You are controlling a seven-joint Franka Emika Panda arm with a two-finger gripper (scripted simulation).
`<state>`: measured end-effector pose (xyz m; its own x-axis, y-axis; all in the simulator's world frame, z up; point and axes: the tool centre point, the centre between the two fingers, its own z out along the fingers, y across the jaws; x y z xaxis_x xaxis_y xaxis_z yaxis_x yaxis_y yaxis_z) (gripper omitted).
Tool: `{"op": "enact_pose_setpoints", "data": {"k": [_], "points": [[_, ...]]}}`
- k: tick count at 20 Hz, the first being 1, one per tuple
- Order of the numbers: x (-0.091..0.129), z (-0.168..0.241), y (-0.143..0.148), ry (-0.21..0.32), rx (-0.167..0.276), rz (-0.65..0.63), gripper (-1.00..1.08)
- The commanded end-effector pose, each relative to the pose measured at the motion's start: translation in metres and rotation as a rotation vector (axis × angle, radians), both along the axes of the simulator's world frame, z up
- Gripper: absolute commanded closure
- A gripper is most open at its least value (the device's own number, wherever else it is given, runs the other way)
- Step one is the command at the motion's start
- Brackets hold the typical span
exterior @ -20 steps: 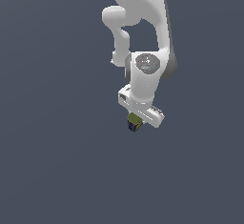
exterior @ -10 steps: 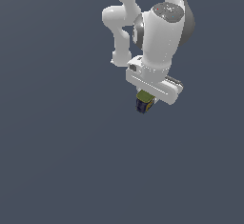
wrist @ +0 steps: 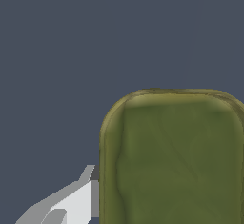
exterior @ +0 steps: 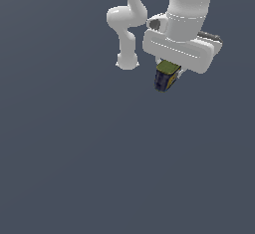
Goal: Pick up the object and move it to a goal position.
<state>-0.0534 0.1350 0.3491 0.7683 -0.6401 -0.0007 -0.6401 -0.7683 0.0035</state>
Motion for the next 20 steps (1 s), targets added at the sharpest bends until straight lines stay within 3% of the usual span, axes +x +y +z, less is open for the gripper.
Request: {"op": "enact_pose_setpoints", "data": {"k": [1, 10, 20], "points": [[-0.007, 0.029, 0.008, -0.003, 0.0, 0.0, 1.08], [-0.023, 0.097, 0.029, -0.003, 0.001, 0.0, 1.08], [-0.027, 0.121, 0.037, -0.003, 0.002, 0.0, 1.08]]}}
